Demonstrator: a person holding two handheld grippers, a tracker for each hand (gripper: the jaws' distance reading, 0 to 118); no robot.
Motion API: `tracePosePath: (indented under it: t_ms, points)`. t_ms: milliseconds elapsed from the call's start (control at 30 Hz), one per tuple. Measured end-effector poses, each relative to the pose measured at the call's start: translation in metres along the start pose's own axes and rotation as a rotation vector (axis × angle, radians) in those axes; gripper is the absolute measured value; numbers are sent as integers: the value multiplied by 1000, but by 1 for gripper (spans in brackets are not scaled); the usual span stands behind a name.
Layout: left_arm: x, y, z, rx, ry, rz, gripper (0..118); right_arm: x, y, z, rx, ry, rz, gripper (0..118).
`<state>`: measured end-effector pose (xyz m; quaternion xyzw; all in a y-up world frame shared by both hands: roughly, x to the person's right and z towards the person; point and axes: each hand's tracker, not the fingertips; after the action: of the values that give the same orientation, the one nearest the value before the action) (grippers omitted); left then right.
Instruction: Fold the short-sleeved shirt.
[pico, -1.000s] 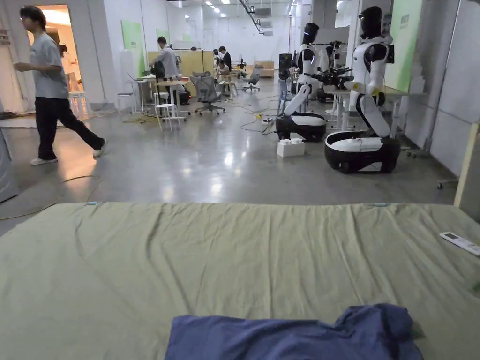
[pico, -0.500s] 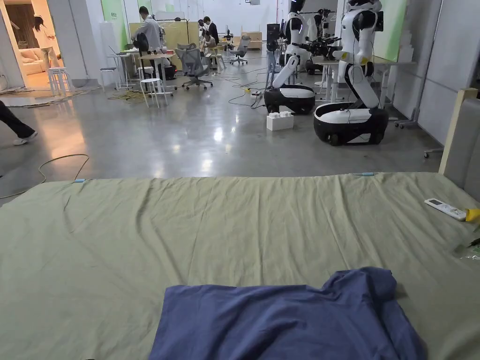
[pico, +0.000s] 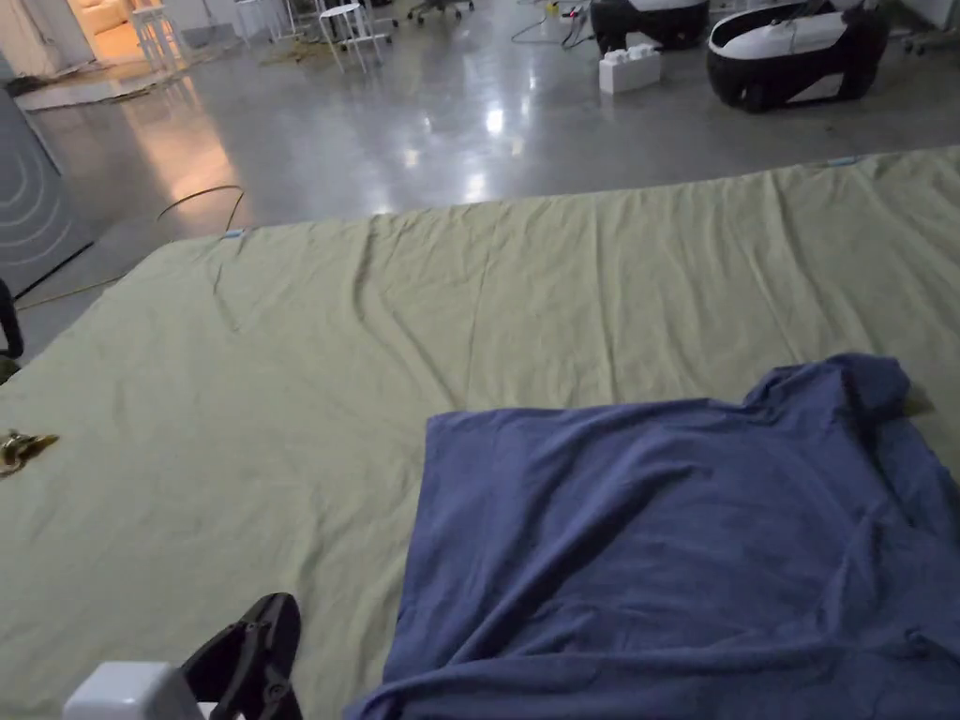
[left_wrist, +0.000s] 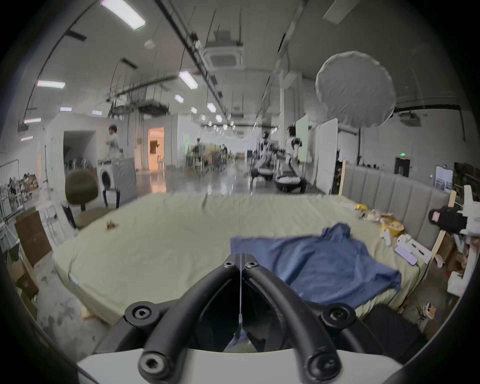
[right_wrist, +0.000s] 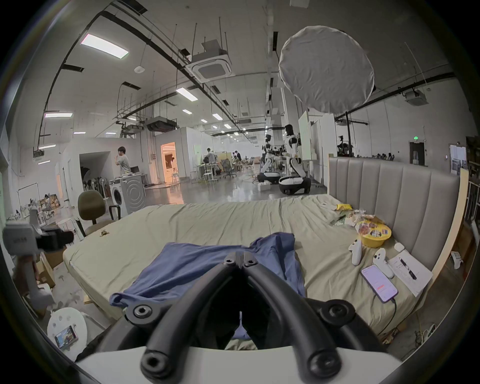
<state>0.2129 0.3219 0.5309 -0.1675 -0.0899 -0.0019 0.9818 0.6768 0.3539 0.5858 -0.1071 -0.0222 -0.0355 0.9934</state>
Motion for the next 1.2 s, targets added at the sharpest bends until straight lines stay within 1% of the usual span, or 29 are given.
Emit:
tracePosePath:
  t_ms: [33, 100, 133, 167, 200, 267, 300, 333, 400, 433, 467, 500, 533, 567, 667, 733, 900, 933, 967, 1000, 1033, 1067, 1100, 1133, 1200]
  points:
    - [-5, -14, -7, -21, -5, 1, 23, 0, -2, -1, -17, 0, -11, 0]
    - [-22, -49, -24, -58, -90, -24, 62, 0, -8, -4, -50, 3, -38, 0]
    - [-26, -59, -31, -92, -124, -20, 80, 0, -10, -5, -60, 3, -42, 0]
    - [-28, -72, -44, -133, -129, 17, 86, 0, -12, -7, -69, 1, -44, 0]
    - [-30, -83, -57, -192, -122, 55, 86, -1, -13, -9, -79, -1, -37, 0]
    - [-38, -101, -80, -260, -172, 108, 86, -3, -14, -12, -91, -1, -30, 0]
    - [-37, -107, -91, -308, -117, 143, 86, -4, -15, -12, -95, 1, -30, 0]
    - [-37, -110, -100, -336, -94, 145, 86, -4, -15, -13, -99, 1, -30, 0]
    - [-39, -118, -113, -370, -105, 175, 86, -4, -15, -12, -102, -2, -26, 0]
    - [-41, -120, -116, -366, -128, 192, 84, -5, -15, -10, -106, -3, -25, 0]
    - [-41, -121, -119, -367, -157, 206, 74, -4, -16, -11, -115, -6, -26, 0]
    - [-39, -122, -123, -379, -154, 198, 59, -3, -17, -12, -123, -8, -26, 0]
    - [-33, -123, -125, -383, -121, 175, 44, -3, -18, -12, -128, -13, -24, 0]
    - [-30, -123, -128, -390, -123, 158, 33, 0, -22, -10, -137, -20, -22, 0]
    - [-24, -121, -132, -402, -131, 158, 17, 4, -25, -9, -150, -33, -28, 0]
    - [-22, -119, -135, -425, -119, 149, 13, 8, -28, -7, -157, -41, -35, 0]
    - [-9, -113, -142, -477, -103, -47, 12, 27, -40, -14, -186, -79, -43, 1]
    - [-6, -111, -144, -487, -101, -74, 12, 35, -46, -22, -202, -80, -43, 5]
    - [-5, -110, -145, -496, -98, -78, 12, 49, -64, -32, -242, -57, -55, 28]
    - [-3, -109, -146, -497, -96, -67, 12, 59, -80, -43, -278, -23, -59, 54]
    - [-4, -108, -147, -504, -95, -61, 12, 69, -95, -60, -329, -25, -38, 73]
    - [-4, -107, -148, -510, -93, -48, 12, 75, -109, -74, -389, -70, -16, 75]
    - [-5, -105, -148, -518, -90, -29, 12, 81, -120, -84, -400, -106, 0, 74]
    - [-7, -104, -149, -527, -87, -11, 12, 87, -129, -93, -409, -116, 6, 74]
    - [-7, -103, -151, -534, -85, 0, 12, 96, -141, -109, -425, -105, -8, 74]
